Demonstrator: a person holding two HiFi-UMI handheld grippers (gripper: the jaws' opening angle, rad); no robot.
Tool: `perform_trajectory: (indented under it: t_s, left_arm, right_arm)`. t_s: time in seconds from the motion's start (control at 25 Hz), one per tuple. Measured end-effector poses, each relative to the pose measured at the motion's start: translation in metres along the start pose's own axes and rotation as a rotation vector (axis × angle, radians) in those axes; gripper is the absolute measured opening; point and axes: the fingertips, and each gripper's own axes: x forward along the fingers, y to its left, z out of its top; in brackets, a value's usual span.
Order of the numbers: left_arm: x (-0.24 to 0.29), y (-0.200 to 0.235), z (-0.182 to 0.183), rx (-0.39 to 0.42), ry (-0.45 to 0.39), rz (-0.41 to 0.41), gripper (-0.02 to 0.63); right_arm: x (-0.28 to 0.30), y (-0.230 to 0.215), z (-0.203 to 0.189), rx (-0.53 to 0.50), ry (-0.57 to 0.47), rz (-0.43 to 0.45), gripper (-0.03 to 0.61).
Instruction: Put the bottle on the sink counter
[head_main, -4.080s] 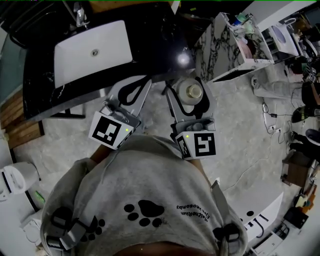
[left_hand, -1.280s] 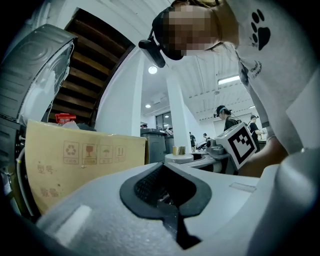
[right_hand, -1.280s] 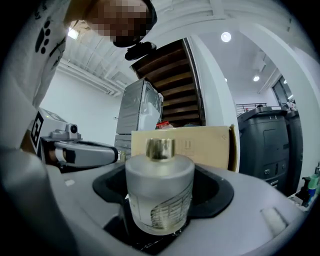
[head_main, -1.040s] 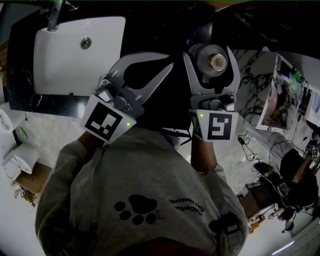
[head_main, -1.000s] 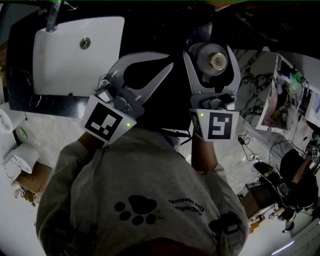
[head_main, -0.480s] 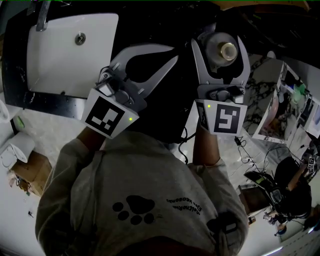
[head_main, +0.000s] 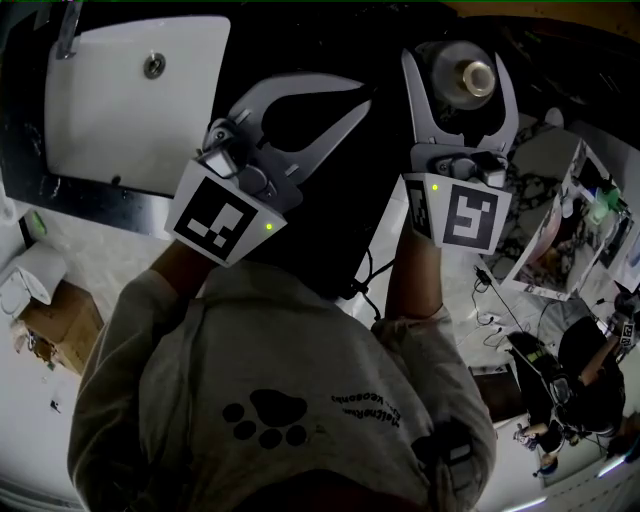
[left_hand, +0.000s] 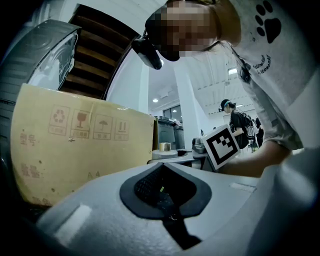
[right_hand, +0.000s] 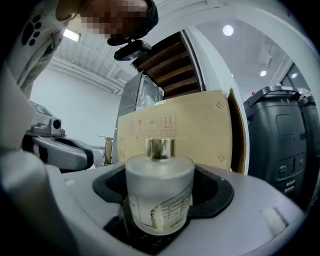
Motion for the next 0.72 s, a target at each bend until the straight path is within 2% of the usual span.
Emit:
perform_trajectory:
  t_s: [0.72]
  left_arm:
    - [0.014, 0.013, -0.027, -0.044, 0.030, 0.032, 0.003]
  right_arm:
    - [0.051, -0.026, -0.048, -0.026, 0.046, 0.048, 0.336]
